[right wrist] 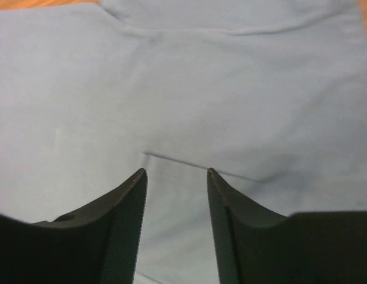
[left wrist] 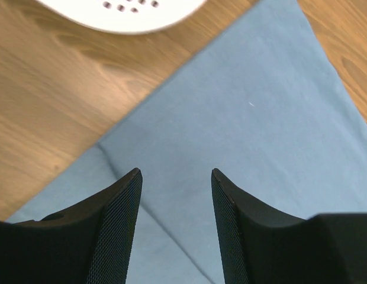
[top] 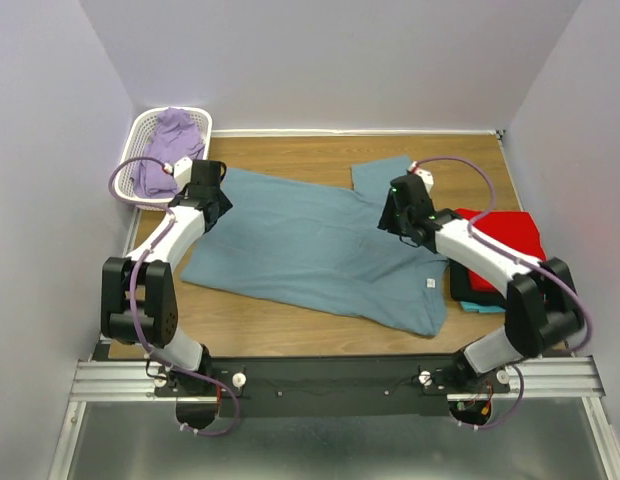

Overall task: Fold and stack the t-shirts
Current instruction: Fold the tshirt

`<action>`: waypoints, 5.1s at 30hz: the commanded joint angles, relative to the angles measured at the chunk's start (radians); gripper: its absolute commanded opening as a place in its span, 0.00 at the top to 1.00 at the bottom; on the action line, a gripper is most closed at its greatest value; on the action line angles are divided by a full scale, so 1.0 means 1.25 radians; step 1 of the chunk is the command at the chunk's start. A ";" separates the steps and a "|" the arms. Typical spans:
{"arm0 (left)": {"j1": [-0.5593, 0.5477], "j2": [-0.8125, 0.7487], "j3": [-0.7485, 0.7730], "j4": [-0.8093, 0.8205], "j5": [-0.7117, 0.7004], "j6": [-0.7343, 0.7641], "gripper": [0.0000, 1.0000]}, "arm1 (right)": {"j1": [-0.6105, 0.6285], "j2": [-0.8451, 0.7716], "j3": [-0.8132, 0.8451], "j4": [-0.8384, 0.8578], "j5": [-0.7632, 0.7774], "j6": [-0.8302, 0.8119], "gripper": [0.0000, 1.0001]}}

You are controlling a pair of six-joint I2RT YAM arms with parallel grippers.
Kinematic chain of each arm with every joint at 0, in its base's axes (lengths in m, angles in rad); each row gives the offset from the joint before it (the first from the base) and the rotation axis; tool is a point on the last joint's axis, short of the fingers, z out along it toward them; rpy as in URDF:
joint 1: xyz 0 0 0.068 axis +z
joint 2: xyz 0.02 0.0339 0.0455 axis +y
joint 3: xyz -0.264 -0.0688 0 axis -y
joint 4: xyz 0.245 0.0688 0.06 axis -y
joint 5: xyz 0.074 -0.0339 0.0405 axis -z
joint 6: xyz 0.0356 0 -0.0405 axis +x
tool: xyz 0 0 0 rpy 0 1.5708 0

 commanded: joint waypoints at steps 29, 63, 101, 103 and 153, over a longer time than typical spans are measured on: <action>-0.037 -0.006 -0.043 0.065 0.104 0.067 0.43 | 0.146 0.345 0.176 -0.039 0.124 0.051 0.79; -0.037 -0.010 -0.055 0.071 0.104 0.069 0.43 | 0.217 0.361 0.269 -0.032 0.123 0.016 1.00; -0.036 0.747 0.945 -0.242 -0.116 -0.049 0.46 | 0.001 0.231 0.251 0.024 0.003 -0.019 0.44; -0.034 0.760 0.944 -0.242 -0.110 -0.058 0.46 | -0.008 0.221 0.235 0.032 0.000 -0.019 0.45; -0.026 0.855 1.040 -0.435 -0.150 -0.164 0.49 | -0.080 0.059 0.117 0.109 -0.163 -0.004 0.46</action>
